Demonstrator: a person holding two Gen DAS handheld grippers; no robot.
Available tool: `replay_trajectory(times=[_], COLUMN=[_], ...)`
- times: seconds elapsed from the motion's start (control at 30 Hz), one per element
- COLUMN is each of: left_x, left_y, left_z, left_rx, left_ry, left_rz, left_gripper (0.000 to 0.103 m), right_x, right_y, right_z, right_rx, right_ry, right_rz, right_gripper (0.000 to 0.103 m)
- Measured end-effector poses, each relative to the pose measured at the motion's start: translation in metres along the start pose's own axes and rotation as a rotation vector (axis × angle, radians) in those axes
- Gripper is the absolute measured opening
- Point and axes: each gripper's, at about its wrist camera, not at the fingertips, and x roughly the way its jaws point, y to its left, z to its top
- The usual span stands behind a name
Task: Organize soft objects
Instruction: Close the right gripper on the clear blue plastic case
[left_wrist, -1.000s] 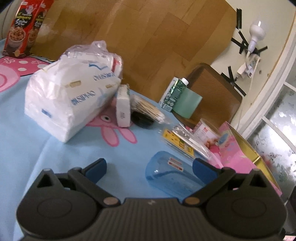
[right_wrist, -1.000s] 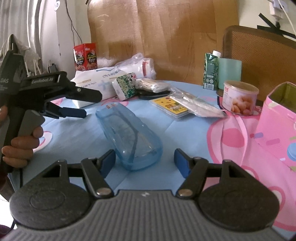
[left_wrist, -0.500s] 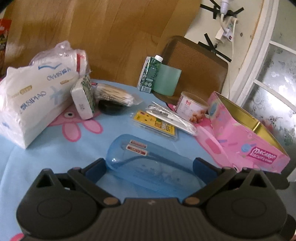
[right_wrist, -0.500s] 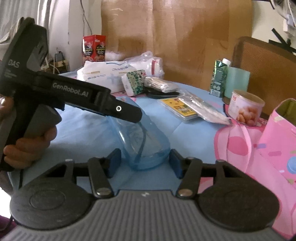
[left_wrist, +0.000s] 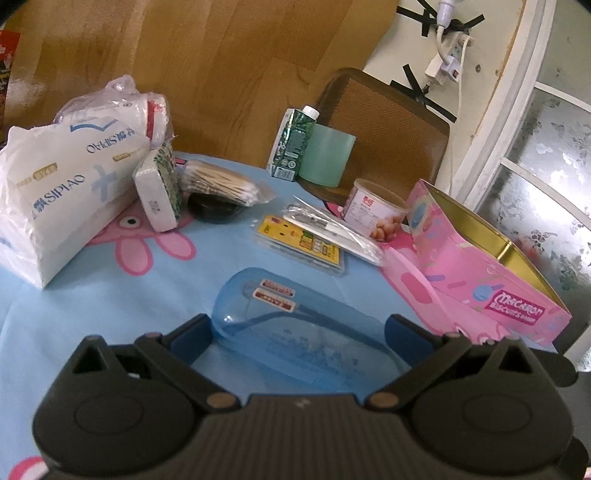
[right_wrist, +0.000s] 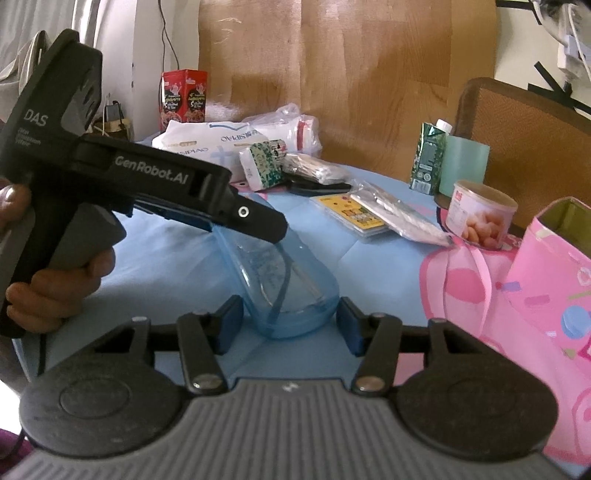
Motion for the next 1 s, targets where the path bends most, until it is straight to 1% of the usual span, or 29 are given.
replay_trajectory(times=[0.13,0.23,0.37,0.53,0.6,0.67,0.73,0.87,1.0], left_x=[0.001,0.001,0.002,0.004,0.002,-0.002,-0.007,-0.014,-0.016], left_y=[-0.009,-0.020,-0.035,-0.042,-0.040,-0.038,-0.034,-0.026,-0.024], left_z=[-0.004,-0.009,-0.015,-0.017,-0.016,-0.016,-0.016,-0.017,-0.016], left_rx=[0.011,0.020,0.037,0.059,0.048,0.030,0.008,-0.048,-0.106], left_ry=[0.009,0.017,0.020,0.035,0.044,0.053,0.062,0.083,0.114], left_rz=[-0.010,-0.024,-0.033,-0.049,-0.056,-0.061,-0.069,-0.102,-0.168], left_gripper=[0.103,0.103,0.103,0.103,0.102,0.102,0.103,0.103,0.103], right_x=[-0.014,-0.027,-0.040,-0.046,-0.047,-0.047,-0.048,-0.047,-0.046], right_y=[0.000,0.004,0.008,0.011,0.012,0.012,0.012,0.011,0.014], right_z=[-0.009,-0.020,-0.032,-0.039,-0.039,-0.039,-0.040,-0.038,-0.036], right_rx=[0.023,0.041,0.029,0.018,0.006,-0.001,0.001,0.007,0.004], right_ry=[-0.005,-0.025,-0.049,-0.068,-0.071,-0.073,-0.075,-0.080,-0.086], right_rz=[0.000,-0.019,-0.065,-0.078,-0.084,-0.084,-0.084,-0.077,-0.062], right_gripper=[0.056,0.056,0.056,0.058,0.059,0.063,0.071,0.073,0.074])
